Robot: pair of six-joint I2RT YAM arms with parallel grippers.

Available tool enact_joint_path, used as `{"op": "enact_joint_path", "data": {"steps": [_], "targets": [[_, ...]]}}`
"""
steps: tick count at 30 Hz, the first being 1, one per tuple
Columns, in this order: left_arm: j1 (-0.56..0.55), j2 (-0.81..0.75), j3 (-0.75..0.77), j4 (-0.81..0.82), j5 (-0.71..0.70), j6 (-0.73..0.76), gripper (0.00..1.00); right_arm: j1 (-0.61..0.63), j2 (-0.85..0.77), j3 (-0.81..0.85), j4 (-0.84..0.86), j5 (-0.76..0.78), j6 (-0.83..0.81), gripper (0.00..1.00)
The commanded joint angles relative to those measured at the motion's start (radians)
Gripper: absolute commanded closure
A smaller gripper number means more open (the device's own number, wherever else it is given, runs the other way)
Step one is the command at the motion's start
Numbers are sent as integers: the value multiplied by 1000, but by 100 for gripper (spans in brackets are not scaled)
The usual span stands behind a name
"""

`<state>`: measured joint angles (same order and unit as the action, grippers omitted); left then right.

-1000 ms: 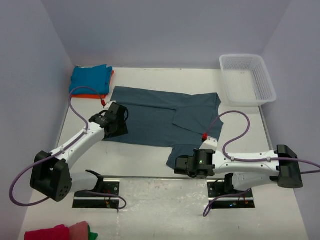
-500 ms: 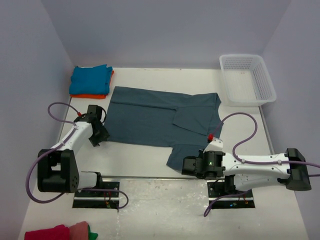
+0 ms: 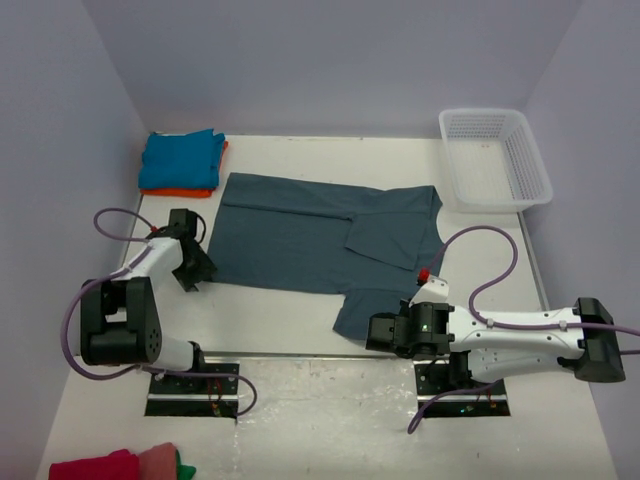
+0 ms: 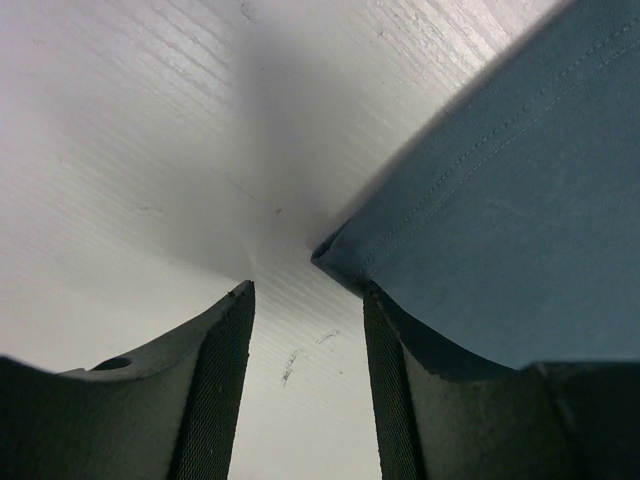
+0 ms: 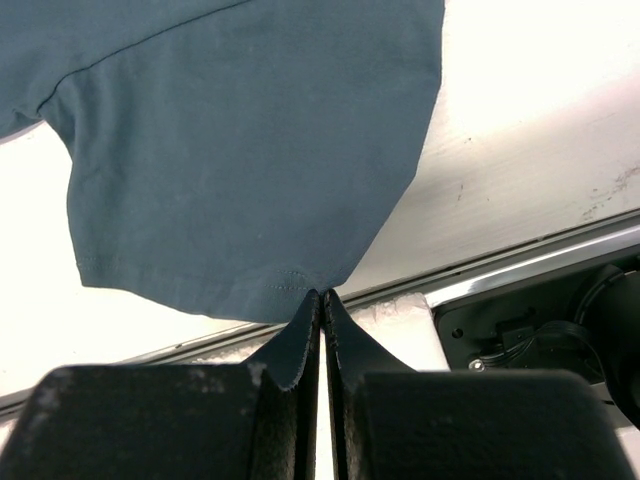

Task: Fold and stack the t-shirts
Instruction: Grap the side of the flattened tshirt closest away from the robot with both arms

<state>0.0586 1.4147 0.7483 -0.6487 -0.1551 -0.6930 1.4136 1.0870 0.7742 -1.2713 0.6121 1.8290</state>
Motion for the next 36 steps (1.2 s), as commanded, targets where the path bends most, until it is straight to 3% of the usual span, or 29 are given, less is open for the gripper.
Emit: {"op": "enact_joint_path", "data": {"steps": [1,13,23,32,34,36], "targets": [[12,32,29,55,22,13,51,-1,4,11,-43,52,30,100],[44,72,68,77,23,32,52,-5,14,10,-48,48,29,100],[44,6,65,63,17,36,54,-11,8,-13,-31,35,26,100],[43,90,54,96,38,33,56,-15,-1,-12,-40,37,26,100],[44,87,51,98,37,29,58,-15,-4,-16,-37,35,27,100],[44,84,52,96,29,29,66,-16,-4,-15,-37,34,27,100]]}}
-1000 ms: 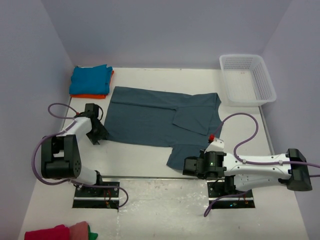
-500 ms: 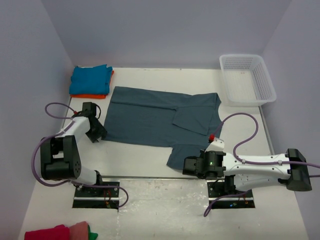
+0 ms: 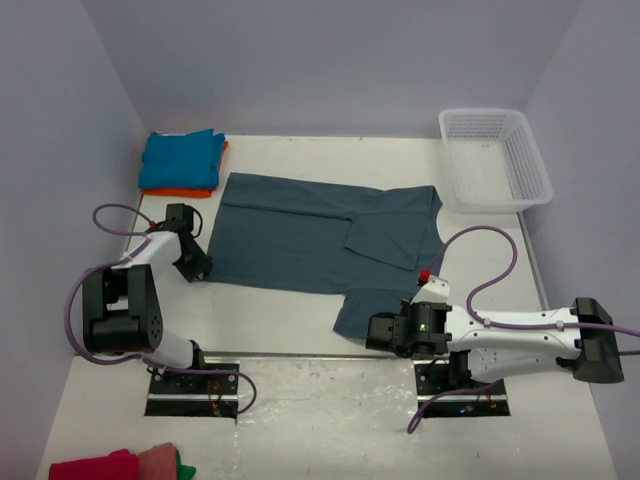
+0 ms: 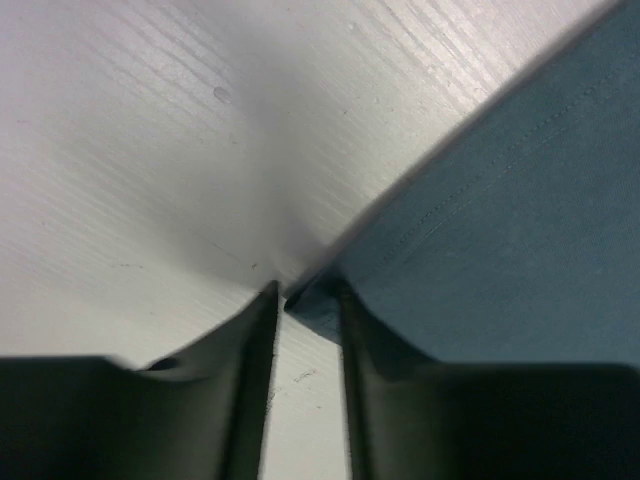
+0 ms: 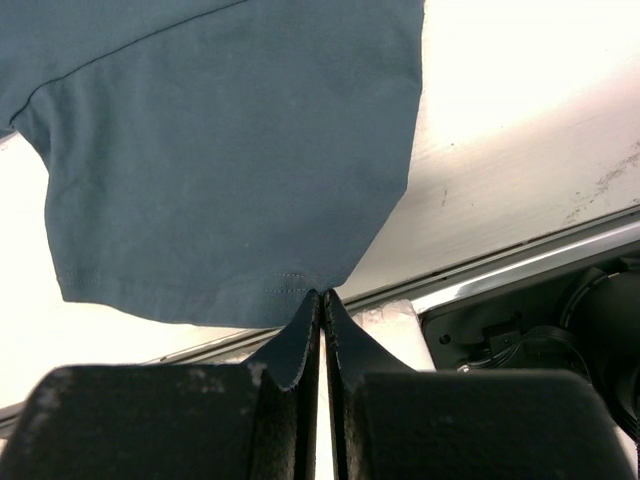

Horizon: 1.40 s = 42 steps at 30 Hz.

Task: Fold and stack the t-shirts
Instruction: Grap the side of the flattened tshirt closest away from the robot with both arms

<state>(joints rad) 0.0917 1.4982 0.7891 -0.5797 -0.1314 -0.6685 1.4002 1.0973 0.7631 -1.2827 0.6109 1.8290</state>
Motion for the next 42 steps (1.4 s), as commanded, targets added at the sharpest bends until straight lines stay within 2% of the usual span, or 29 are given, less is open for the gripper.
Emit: {"op": "enact_joint_path", "data": {"steps": [1,3,4,5,6,10,14,23,28,31,37,42], "targets": [[11,2,10,23,3,1,76,-4,-14,-2,-29,36,27,100],[14,2,10,23,1,1,84,-6,-14,-2,-32,38,27,100],[14,0,10,23,7,0,93,-6,-14,-2,-30,38,29,100],[14,2,10,23,13,-2,99,-6,-14,-2,-30,38,29,100],[14,0,9,21,19,-3,100,-4,-13,-4,-30,36,30,100],[14,-24,-4,8,35,-9,100,-7,-4,11,-61,39,52,100],[14,-104,-10,-32,39,1,100,-44,18,77,-231,55,118,100],[20,-239,-24,-89,70,14,100,-104,-146,38,-228,79,99,100],[20,-253,-37,-92,84,20,100,-243,-162,87,-215,161,-75,100],[20,-260,-44,-94,88,20,100,-398,-175,93,-83,205,-271,100],[20,-271,-42,-100,79,18,100,-605,-154,114,141,217,-620,100],[23,-289,-47,-112,82,12,100,-644,-111,179,191,231,-738,100]]}}
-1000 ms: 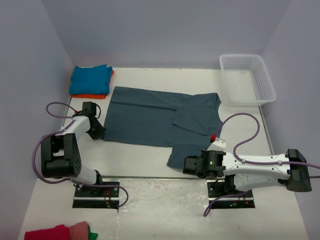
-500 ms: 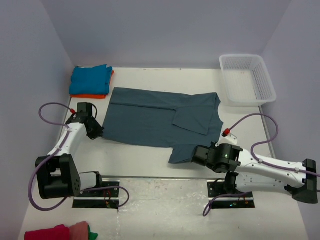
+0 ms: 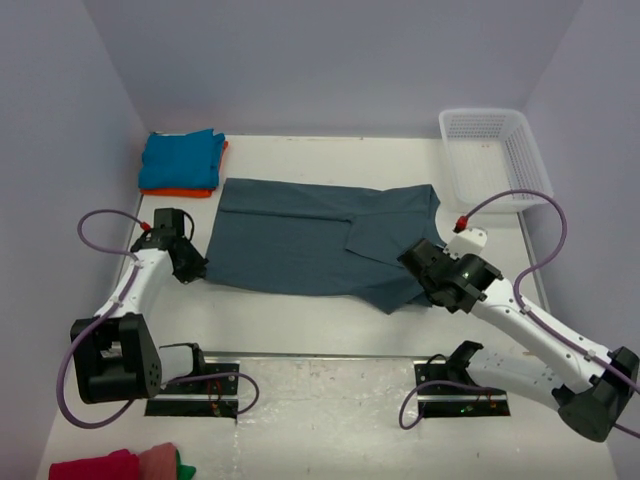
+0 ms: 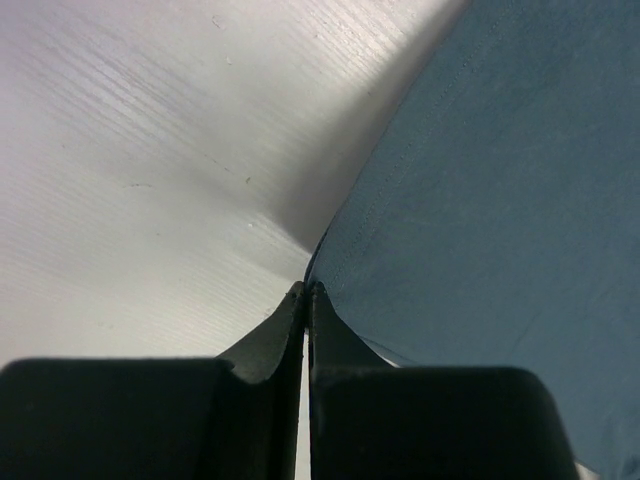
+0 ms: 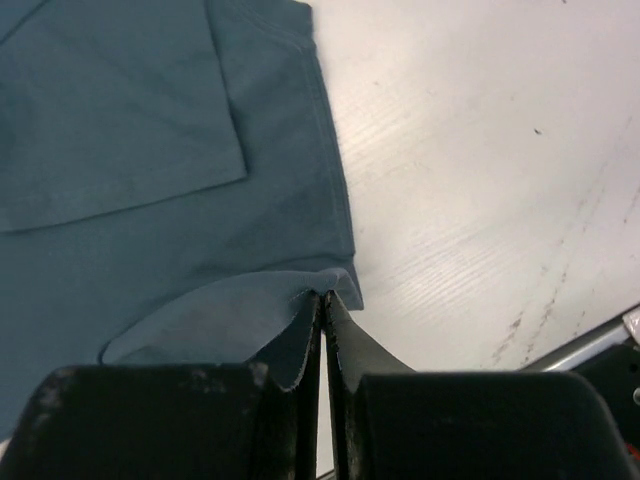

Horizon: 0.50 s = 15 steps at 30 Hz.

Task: Fold and stack the t-shirts
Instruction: Grap the side of the flattened tshirt closest away from the robot with both arms

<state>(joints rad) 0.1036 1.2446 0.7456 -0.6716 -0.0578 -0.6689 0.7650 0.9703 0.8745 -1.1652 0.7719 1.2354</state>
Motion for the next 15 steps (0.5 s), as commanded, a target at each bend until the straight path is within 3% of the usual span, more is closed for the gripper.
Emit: {"op": "enact_joint_path", "data": {"steps": [1,15], "targets": [[11,-39,-3,-28,12,11,100,-12,21,86,73,72,-152,100],[18,-132,3,-112,0,-20,100,-29,67,210,85,49,-283,100]]}}
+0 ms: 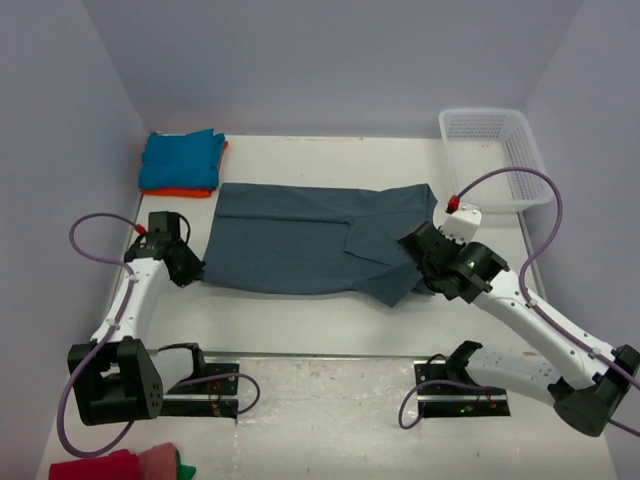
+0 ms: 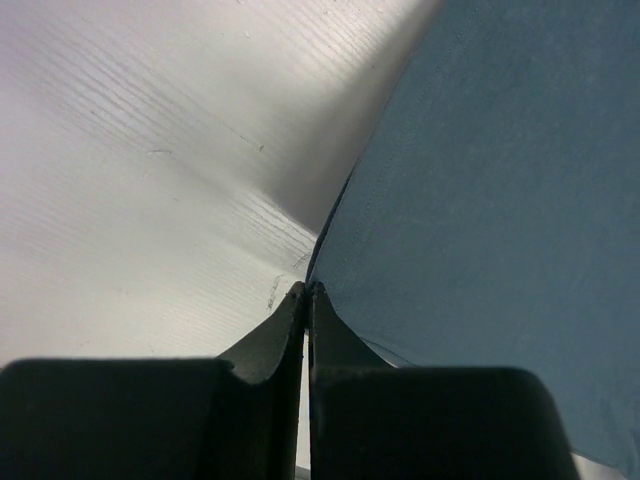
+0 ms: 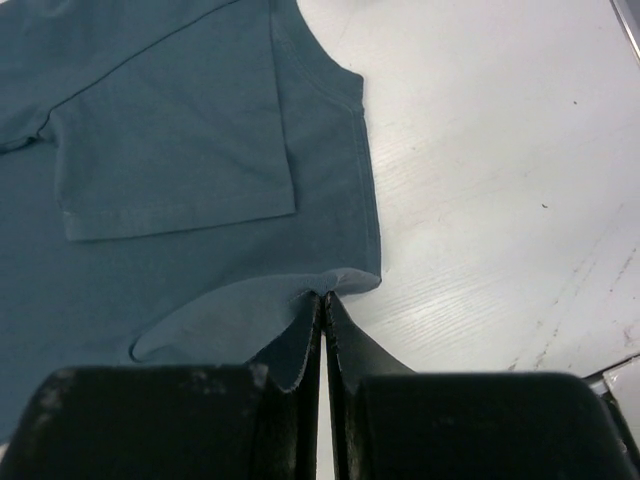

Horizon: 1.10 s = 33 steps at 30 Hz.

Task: Fold and stack the t-shirts
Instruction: Fold the other side of the tshirt into a rectangle

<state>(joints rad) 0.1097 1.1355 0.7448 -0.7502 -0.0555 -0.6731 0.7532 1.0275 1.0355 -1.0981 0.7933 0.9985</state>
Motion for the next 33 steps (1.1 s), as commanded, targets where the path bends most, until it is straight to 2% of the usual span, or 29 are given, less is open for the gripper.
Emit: {"op": "enact_joint_path", "data": {"steps": [1,8,11,19,33], "targets": [[12,-19,10,-32,-3,-16,100,-25,16,52,18,24,-49,100],[13,119,76,32,8,0,100,-210,75,48,182,-84,-236,100],[13,167,120,52,13,13,100,-253,111,55,216,-126,-297,100],[13,250,234,77,-23,56,100,-285,223,98,248,-160,-337,100],[-2,401,413,94,-12,79,100,-348,287,227,248,-135,-400,100]]}}
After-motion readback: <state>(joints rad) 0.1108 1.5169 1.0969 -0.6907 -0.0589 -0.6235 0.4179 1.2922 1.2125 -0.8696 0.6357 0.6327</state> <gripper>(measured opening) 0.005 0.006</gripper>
